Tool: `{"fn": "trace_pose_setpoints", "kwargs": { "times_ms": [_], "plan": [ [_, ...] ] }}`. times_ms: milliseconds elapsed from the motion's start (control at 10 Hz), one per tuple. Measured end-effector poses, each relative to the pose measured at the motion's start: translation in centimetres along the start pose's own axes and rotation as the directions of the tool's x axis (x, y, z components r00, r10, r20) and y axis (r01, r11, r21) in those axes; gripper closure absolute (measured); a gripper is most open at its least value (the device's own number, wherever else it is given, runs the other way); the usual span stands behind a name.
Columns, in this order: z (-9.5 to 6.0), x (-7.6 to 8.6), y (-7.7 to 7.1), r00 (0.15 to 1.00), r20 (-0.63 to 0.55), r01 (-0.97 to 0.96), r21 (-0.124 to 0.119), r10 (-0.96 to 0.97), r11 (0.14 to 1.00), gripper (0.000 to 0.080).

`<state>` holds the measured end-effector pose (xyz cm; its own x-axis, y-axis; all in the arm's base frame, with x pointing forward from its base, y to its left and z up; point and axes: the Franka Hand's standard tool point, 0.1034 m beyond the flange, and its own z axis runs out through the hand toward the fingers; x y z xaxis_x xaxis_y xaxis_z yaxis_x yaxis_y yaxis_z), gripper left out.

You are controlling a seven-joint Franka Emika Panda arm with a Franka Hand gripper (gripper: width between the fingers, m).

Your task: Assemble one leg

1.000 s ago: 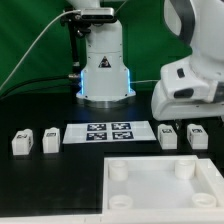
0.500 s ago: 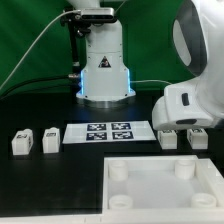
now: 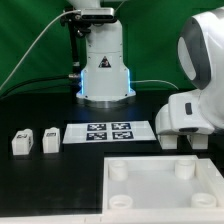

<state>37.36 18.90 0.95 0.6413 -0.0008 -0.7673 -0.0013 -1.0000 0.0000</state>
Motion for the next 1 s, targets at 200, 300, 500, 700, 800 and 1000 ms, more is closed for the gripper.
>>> {"fn": "trace_pose_setpoints", "kwargs": {
  "times_ms": [200, 300, 500, 700, 800, 1000],
  "plan": [
    [0.01, 0.0, 0.02, 1.0, 0.0, 0.0, 0.0, 0.0, 1.0, 0.0412],
    [0.01, 0.0, 0.02, 1.0, 0.0, 0.0, 0.0, 0.0, 1.0, 0.0512],
    [0.01, 0.0, 0.02, 1.0, 0.0, 0.0, 0.0, 0.0, 1.0, 0.0511],
    [0.01, 0.0, 0.02, 1.0, 0.0, 0.0, 0.0, 0.0, 1.0, 0.0511],
    [0.01, 0.0, 0.02, 1.0, 0.0, 0.0, 0.0, 0.0, 1.0, 0.0511],
    [0.01, 0.0, 0.02, 1.0, 0.0, 0.0, 0.0, 0.0, 1.0, 0.051]
  ]
}}
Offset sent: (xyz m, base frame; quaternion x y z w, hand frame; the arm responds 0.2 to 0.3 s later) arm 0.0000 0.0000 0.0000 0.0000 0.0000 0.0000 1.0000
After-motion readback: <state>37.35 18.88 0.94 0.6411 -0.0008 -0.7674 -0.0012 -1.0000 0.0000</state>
